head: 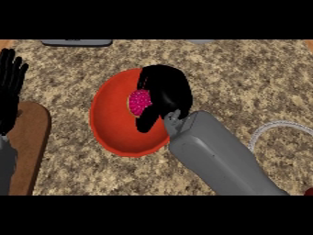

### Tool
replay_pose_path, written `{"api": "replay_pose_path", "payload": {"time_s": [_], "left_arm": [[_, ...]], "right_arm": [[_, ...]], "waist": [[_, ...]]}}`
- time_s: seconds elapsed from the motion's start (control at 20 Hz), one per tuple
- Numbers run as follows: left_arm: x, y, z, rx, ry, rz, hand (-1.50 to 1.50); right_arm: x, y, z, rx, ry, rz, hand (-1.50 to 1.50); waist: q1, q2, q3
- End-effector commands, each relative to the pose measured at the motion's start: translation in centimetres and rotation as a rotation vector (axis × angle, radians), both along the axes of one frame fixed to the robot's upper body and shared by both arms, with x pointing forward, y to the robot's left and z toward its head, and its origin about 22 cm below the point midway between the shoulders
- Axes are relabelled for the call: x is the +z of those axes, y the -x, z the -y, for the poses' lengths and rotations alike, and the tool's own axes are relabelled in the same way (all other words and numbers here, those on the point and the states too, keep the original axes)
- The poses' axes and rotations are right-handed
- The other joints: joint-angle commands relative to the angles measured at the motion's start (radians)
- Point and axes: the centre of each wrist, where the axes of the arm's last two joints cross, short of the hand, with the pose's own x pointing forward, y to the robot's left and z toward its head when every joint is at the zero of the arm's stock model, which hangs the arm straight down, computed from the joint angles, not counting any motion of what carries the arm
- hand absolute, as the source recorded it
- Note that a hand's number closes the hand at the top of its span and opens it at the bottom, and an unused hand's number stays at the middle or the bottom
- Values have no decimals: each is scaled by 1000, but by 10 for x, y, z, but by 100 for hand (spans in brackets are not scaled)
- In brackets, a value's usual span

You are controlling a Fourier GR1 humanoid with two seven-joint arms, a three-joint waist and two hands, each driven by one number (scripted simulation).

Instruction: Pick the cupcake from the placemat and place it in the bowl

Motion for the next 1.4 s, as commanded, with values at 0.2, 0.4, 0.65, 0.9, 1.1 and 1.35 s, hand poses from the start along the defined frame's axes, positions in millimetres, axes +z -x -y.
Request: {"api": "replay_pose_path", "payload": {"time_s": [0.2, 0.4, 0.65, 0.9, 1.1, 1.35], "left_arm": [[6, 8, -4, -15, -2, -4, 0], [7, 3, -8, -7, 8, 13, 0], [8, -5, 5, -13, -8, 10, 0], [6, 3, 0, 28, 16, 7, 0], [-5, 4, -7, 34, 3, -14, 0], [4, 8, -15, 41, 12, -25, 0]], "right_arm": [[-66, -17, 7, -105, -250, -60, -150], [-61, -19, 9, -92, -422, 80, -150], [-58, -33, 22, -199, -523, 271, -150], [-42, -27, 71, -313, -602, 310, -150], [-49, -28, 136, -391, -664, 344, -150], [-74, 3, 209, -383, -722, 364, -150]], "waist": [[24, 4, 1], [13, 3, 1], [-8, 1, 1], [-36, -10, 1], [-34, -5, 1], [-36, -5, 2]]}}
